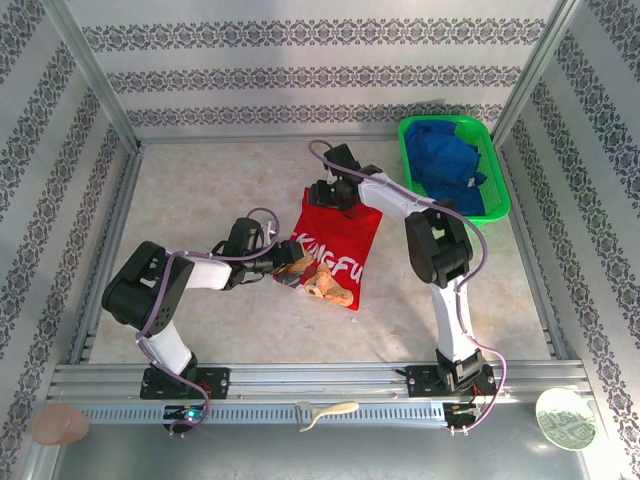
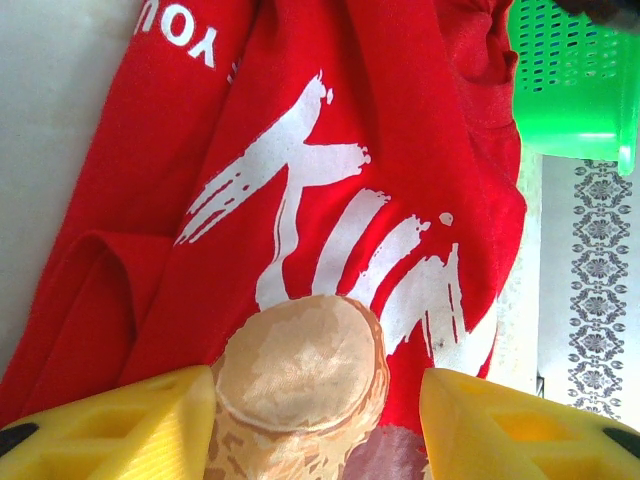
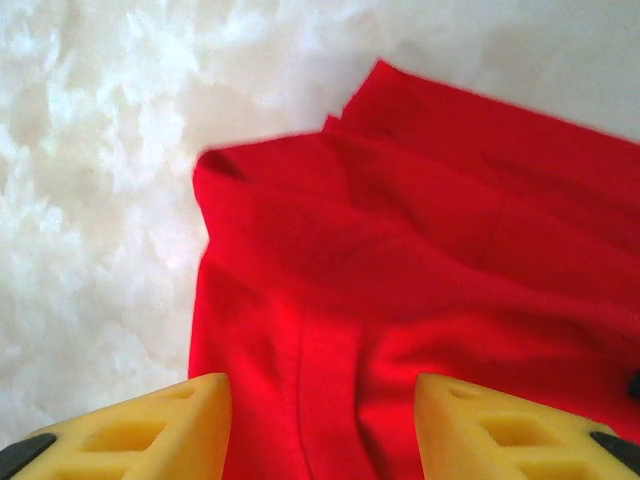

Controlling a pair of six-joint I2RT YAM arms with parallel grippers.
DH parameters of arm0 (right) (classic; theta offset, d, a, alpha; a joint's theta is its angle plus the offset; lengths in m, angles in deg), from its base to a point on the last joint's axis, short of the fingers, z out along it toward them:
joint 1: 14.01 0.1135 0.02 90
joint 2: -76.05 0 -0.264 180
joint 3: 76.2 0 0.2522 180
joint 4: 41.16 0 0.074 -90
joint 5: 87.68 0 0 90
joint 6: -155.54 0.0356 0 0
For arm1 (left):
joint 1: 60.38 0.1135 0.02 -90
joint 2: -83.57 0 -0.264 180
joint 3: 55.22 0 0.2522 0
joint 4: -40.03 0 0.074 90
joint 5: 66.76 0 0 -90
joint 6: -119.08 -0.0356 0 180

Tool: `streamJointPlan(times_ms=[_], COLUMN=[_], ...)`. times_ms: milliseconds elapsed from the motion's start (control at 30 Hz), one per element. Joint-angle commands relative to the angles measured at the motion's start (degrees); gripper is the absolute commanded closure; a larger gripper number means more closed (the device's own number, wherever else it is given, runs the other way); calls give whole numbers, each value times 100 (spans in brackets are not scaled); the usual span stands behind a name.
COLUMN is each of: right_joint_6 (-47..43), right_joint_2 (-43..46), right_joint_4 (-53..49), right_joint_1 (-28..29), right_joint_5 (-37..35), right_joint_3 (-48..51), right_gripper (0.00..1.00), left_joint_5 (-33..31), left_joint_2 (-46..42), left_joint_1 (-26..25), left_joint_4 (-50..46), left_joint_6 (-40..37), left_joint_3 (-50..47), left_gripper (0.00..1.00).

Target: Fold the inside-out t-shirt

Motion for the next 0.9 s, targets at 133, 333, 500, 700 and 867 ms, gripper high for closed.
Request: streamJointPlan(times_ms=[133, 333, 500, 700, 867], right_joint_6=[-78, 7, 28, 58, -7], right_joint_2=[-771, -853, -567, -786, -652], right_joint_4=[-468, -485, -178, -193, -277], right_joint_1=[-23, -50, -40, -50, -146], right_joint_5=[-116, -74, -224, -57, -65], right_joint_3=[-1164, -1187, -663, -860, -1014], right_gripper=[49, 50, 48, 66, 100], left_joint_5=[-97, -83, -71, -43, -53], left_joint_2=[323, 296, 339, 385, 385], left_joint_1=[-25, -27, -24, -26, -26], left_joint_4=[-409, -392, -259, -186, -189], left_joint_6=[111, 122, 174, 225, 220], left_joint_3=[-259, -298, -352, -375, -391], left_gripper=[43, 43, 43, 43, 43])
